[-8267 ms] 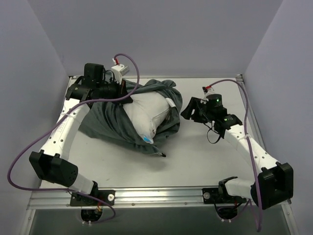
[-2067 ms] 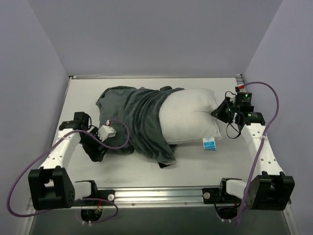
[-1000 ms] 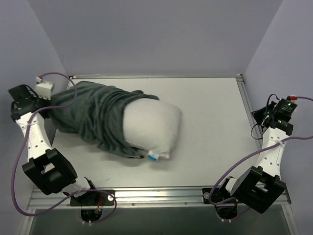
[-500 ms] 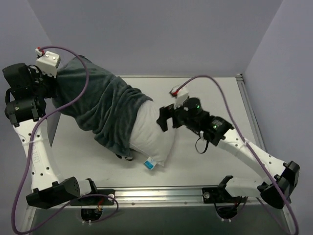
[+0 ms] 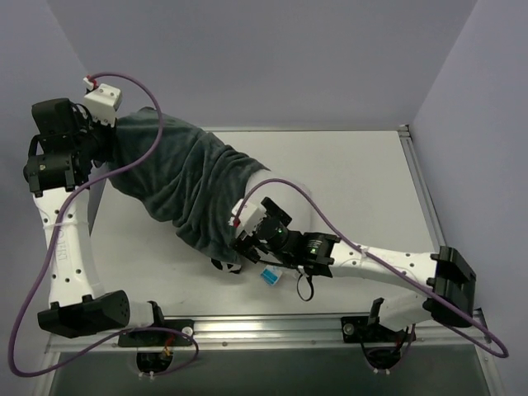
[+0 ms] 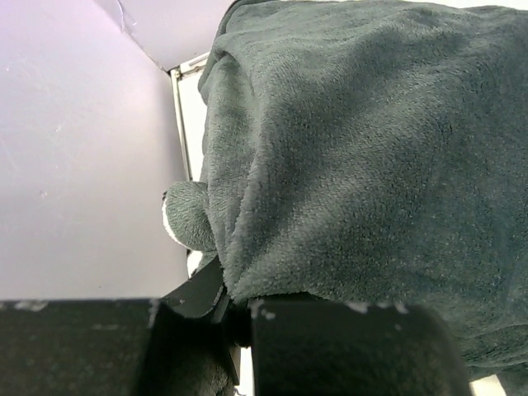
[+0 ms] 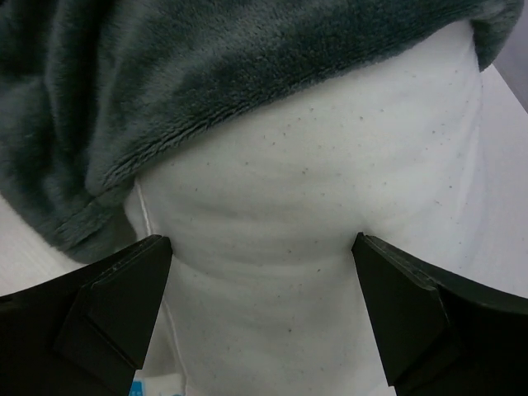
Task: Remove the pillowcase from the pillow
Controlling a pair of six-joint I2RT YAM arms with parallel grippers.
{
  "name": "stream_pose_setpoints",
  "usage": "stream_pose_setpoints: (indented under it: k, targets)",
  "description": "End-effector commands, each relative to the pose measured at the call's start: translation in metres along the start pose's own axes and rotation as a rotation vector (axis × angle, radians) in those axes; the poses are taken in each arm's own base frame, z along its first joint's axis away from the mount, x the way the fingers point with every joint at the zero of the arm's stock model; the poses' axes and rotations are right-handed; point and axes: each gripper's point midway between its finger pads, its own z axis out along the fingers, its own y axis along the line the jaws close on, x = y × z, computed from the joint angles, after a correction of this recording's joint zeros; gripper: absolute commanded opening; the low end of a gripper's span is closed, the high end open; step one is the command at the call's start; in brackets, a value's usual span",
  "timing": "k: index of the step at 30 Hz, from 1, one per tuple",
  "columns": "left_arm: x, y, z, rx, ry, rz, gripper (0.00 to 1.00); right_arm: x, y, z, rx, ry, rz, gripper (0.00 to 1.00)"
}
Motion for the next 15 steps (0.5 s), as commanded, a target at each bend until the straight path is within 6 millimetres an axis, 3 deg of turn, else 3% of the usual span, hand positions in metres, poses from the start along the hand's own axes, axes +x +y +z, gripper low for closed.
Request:
stream_pose_setpoints:
  k: [1, 5, 8, 11, 13, 15]
  targets:
    - [-0.049, 0.002, -0.024, -0.035, -0.172, 0.012, 0.02, 0.0, -0.027, 0.021, 0.186, 0.041, -0.05, 1.0]
    - [-0.047, -0.002, -0.017, -0.018, -0.162, 0.014, 0.02, 0.015, -0.024, 0.055, 0.12, 0.06, -0.091, 1.0]
    - [-0.046, -0.002, -0.015, -0.015, -0.158, 0.008, 0.02, 0.052, -0.033, 0.078, 0.072, 0.143, -0.027, 1.0]
    - [-0.047, -0.005, -0.015, -0.001, -0.161, 0.007, 0.02, 0.094, -0.04, 0.09, 0.062, 0.257, -0.012, 0.88]
    - [-0.047, -0.006, -0.016, 0.002, -0.161, 0.005, 0.02, 0.103, -0.041, 0.096, 0.056, 0.299, 0.01, 0.54]
    - [-0.046, -0.004, -0.017, -0.005, -0.16, 0.003, 0.02, 0.119, -0.044, 0.1, 0.059, 0.352, 0.044, 0.0]
